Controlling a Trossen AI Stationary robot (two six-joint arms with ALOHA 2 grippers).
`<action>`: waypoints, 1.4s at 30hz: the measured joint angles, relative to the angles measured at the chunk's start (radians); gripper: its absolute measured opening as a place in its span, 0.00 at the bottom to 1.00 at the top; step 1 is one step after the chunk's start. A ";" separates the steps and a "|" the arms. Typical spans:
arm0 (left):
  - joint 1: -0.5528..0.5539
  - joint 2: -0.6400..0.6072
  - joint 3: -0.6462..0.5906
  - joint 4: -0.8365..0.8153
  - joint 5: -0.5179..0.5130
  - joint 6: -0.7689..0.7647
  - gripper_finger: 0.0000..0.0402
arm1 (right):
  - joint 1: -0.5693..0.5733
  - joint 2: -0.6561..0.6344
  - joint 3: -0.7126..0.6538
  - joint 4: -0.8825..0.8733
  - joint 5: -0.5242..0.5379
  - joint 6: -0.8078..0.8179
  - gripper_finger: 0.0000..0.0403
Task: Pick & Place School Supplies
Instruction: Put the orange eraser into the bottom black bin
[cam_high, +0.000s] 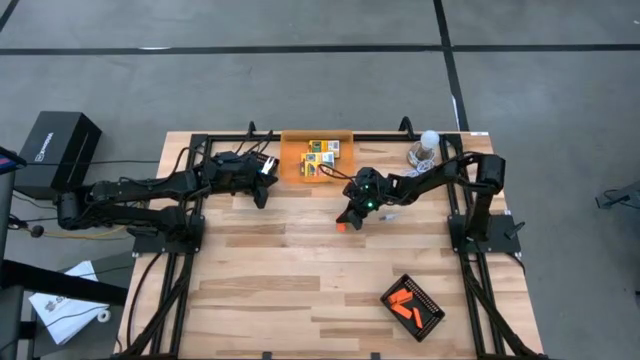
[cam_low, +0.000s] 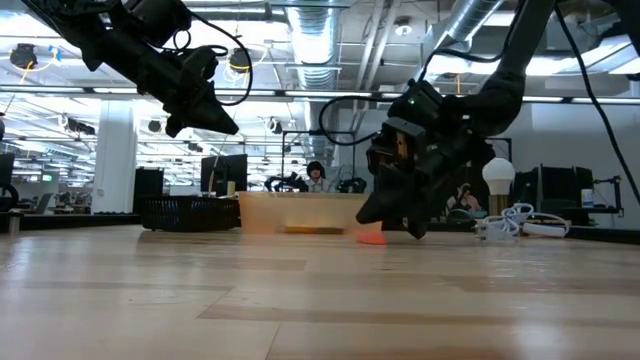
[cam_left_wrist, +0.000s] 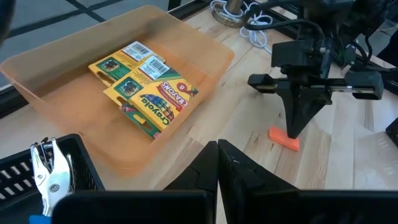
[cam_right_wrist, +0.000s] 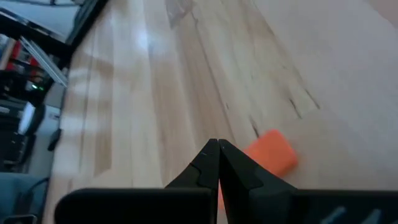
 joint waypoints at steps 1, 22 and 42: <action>0.000 0.000 0.000 0.000 0.000 0.001 0.00 | -0.002 -0.002 0.000 -0.018 0.004 -0.013 0.00; 0.000 0.000 0.000 -0.005 0.001 0.005 0.00 | -0.003 -0.009 0.005 -0.097 0.028 -0.065 0.00; 0.000 0.000 -0.001 -0.007 0.002 0.004 0.00 | -0.029 -0.011 0.006 -0.118 0.086 -0.059 0.00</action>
